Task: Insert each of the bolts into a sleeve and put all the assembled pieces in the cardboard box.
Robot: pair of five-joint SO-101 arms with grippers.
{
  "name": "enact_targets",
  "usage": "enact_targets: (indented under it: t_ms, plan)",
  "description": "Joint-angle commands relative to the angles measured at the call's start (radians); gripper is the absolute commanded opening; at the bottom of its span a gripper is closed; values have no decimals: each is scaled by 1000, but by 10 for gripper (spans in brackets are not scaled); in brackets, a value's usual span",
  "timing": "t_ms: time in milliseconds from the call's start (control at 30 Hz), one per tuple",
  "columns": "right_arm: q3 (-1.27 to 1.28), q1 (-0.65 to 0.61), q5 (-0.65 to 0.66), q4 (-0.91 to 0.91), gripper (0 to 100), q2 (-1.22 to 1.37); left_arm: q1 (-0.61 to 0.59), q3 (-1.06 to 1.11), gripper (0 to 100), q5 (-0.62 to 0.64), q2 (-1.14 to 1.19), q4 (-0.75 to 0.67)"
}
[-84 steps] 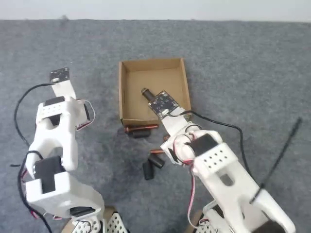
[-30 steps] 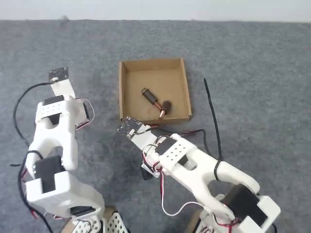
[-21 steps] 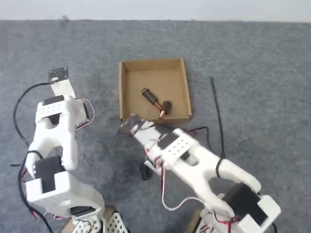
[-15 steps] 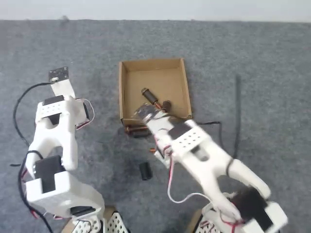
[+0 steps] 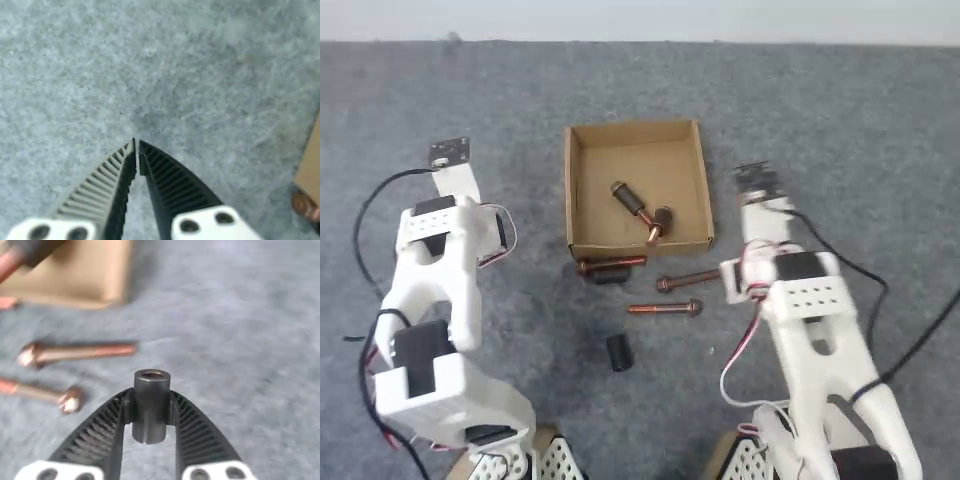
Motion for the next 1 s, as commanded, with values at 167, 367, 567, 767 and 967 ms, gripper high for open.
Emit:
enact_targets:
  t_ms: [167,367,567,767,967]
  plan:
    - [-15,191,-58,-171,7,116,46,-67,11,-86,-21,61]
    - [-72,229,-57,-199,7,225,163,-7,11,-163,-233,104]
    - [-141,325,-55,-199,7,318,500,104,11,-324,-405,163]
    - [-189,340,-52,-193,7,378,724,70,12,-393,-358,256]
    - [-199,371,-52,-199,7,387,891,114,13,-600,-311,256]
